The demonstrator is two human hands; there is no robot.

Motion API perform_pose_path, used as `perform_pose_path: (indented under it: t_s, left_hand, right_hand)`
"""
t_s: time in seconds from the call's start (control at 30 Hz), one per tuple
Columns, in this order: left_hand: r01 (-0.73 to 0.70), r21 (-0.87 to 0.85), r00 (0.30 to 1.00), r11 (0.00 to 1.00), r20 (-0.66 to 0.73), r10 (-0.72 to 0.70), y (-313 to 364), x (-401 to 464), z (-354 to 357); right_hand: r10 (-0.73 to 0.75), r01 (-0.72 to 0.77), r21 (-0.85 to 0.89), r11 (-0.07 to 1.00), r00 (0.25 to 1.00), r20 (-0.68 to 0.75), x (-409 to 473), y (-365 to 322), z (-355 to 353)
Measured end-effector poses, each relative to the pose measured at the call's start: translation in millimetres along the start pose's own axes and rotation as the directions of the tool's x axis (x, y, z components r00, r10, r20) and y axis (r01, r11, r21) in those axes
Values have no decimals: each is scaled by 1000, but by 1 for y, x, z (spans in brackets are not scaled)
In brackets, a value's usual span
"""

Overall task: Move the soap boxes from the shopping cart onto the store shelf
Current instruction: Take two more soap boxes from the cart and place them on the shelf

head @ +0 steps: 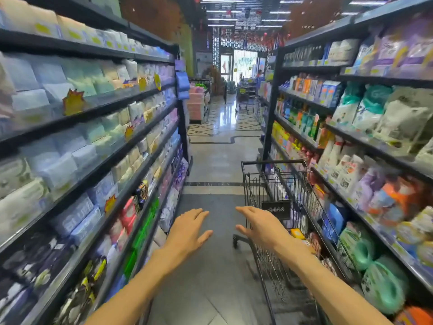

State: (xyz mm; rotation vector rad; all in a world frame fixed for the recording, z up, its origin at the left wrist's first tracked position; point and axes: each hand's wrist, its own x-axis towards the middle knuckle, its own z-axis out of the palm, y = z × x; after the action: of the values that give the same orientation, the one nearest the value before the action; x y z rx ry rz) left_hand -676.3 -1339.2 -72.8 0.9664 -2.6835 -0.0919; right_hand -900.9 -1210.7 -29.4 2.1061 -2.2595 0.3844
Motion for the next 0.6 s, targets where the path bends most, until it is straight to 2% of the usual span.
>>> perform_pose_path:
  t_s: [0.13, 0.3, 0.47, 0.6]
  left_hand:
    - [12, 8, 1000, 1000, -23, -12, -31, 81, 7]
    - [-81, -22, 996, 996, -48, 80, -47, 186, 37]
    - [-252, -79, 968, 964, -28, 251, -32, 307, 75]
    - [-449, -106, 893, 887, -24, 449, -2, 408, 107]
  right_hand:
    - [14, -14, -29, 999, 1000, 22, 78, 40, 6]
    - [83, -82, -45, 996, 996, 39, 145, 103, 9]
    - [253, -250, -81, 965, 967, 26, 189, 189, 17]
    - [411, -411, -77, 908, 912, -18, 205, 253, 18]
